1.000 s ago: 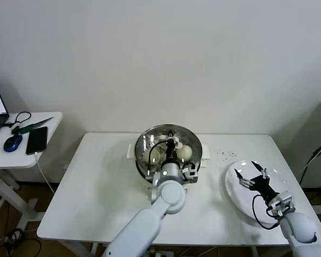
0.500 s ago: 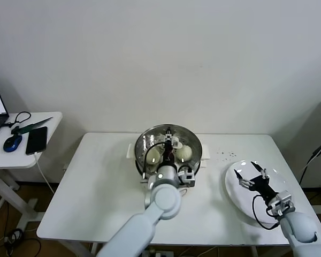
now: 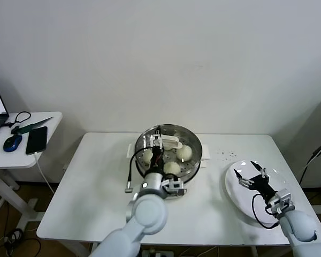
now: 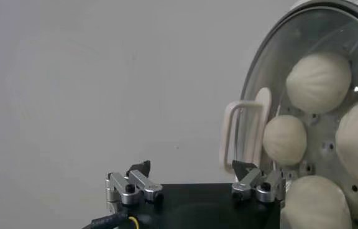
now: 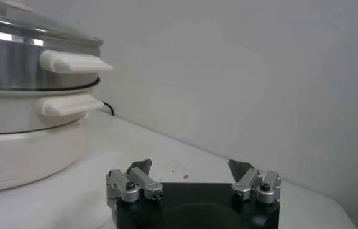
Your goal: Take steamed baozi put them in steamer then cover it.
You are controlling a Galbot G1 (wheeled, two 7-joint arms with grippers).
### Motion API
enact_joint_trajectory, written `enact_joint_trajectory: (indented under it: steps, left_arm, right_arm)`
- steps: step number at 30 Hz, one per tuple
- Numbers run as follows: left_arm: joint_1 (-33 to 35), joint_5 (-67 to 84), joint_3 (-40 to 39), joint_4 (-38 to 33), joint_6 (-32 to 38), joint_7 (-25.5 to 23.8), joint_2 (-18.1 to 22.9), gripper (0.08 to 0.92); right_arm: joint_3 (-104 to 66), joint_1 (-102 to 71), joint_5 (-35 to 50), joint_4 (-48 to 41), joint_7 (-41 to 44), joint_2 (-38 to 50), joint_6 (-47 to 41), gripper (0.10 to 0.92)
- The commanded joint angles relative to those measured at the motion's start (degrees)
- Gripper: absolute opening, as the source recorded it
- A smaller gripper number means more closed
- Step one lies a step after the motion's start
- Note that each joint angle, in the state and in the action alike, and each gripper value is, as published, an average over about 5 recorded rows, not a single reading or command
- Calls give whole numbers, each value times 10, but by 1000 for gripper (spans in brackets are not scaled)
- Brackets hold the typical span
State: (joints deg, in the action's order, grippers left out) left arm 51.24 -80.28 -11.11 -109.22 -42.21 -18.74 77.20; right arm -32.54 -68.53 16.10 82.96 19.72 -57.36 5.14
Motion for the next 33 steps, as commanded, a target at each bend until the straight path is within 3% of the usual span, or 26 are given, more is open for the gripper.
enact_joint_trajectory:
  steps: [1, 8, 15, 24, 33]
  left_arm:
    - [103, 149, 81, -125, 38, 103, -59, 822]
    - [190, 413, 237, -126, 177, 217, -45, 823]
    - [272, 645, 377, -102, 327, 265, -15, 823]
    - [361, 896, 461, -46, 434, 225, 4, 823]
    - [396, 939, 463, -31, 458, 205, 4, 823]
  right_arm:
    - [-14, -12, 15, 24, -11, -3, -19, 823]
    - [-35, -41, 16, 53, -15, -9, -15, 823]
    - [-45, -58, 12, 67, -14, -19, -6, 823]
    - [-51, -78, 9, 85, -13, -30, 13, 823]
    - [-61, -95, 20, 92, -17, -41, 28, 823]
